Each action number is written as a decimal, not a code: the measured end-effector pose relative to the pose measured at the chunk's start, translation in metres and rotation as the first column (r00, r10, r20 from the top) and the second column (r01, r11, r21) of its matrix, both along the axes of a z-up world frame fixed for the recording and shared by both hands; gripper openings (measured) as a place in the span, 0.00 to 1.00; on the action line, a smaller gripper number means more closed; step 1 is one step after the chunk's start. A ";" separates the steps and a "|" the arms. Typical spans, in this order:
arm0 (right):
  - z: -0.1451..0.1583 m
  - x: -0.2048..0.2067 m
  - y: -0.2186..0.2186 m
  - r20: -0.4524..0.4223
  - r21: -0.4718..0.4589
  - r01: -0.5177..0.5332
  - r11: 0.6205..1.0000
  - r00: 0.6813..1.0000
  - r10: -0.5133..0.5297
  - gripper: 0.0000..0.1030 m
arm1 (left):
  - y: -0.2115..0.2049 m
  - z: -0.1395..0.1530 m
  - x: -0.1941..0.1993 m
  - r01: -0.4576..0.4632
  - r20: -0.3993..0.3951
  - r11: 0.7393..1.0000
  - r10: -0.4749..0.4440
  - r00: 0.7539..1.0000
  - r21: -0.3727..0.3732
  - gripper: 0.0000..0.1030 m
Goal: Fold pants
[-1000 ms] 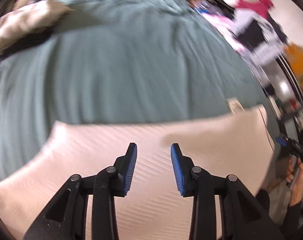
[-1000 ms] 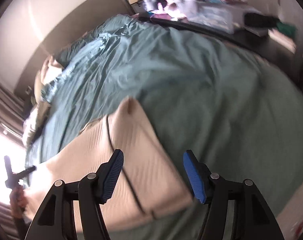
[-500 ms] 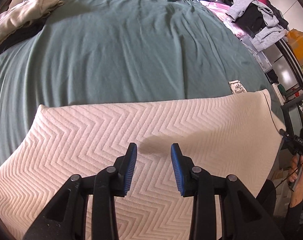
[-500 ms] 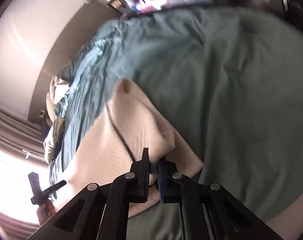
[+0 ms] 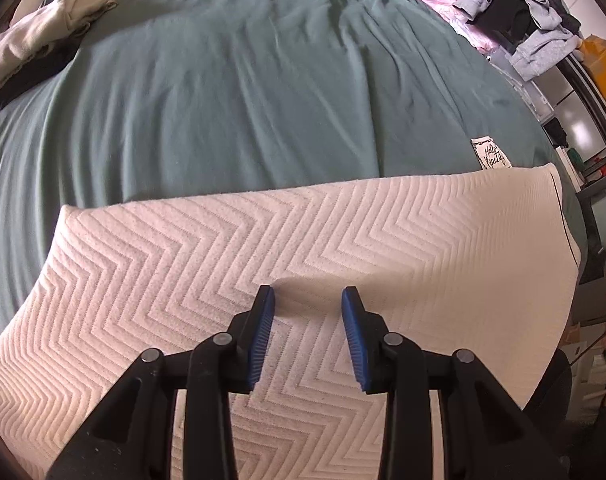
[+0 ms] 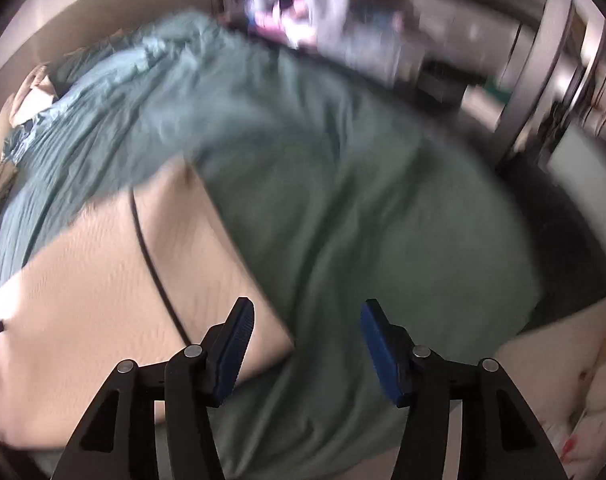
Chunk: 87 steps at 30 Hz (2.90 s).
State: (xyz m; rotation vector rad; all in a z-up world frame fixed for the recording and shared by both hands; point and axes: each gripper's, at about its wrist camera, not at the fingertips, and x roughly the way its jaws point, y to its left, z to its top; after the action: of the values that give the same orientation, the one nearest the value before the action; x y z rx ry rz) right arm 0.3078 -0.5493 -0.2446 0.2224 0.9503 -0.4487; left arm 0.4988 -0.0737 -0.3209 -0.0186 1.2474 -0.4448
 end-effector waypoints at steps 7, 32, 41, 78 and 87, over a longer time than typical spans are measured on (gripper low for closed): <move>0.006 0.071 0.035 0.160 0.316 -0.277 0.907 0.958 0.237 1.00 | -0.003 -0.003 0.001 -0.003 0.000 1.000 0.003 1.000 -0.002 0.32; 0.003 0.098 0.094 0.114 0.071 -0.227 0.971 0.969 0.218 1.00 | -0.001 0.016 -0.023 0.004 0.026 1.000 -0.004 1.000 0.007 0.32; -0.057 0.070 0.214 -0.094 0.113 -0.489 0.865 0.861 0.500 1.00 | -0.028 -0.017 -0.068 0.036 0.037 0.997 -0.039 0.999 0.069 0.38; -0.030 -0.005 0.443 0.014 0.130 -0.831 0.541 0.547 0.837 1.00 | 0.359 0.058 -0.185 -0.422 0.048 0.881 0.422 0.905 0.215 0.48; -0.044 -0.014 0.501 -0.021 0.122 -0.900 0.418 0.419 0.908 1.00 | 0.395 0.028 -0.194 -0.455 -0.049 0.887 0.452 0.890 -0.074 0.49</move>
State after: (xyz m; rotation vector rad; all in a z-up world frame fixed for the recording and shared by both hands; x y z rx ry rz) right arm 0.2939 -0.0487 -0.2891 -0.2636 1.0312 0.6365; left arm 0.3048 0.3212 -0.2933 -0.3847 1.2075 -0.0864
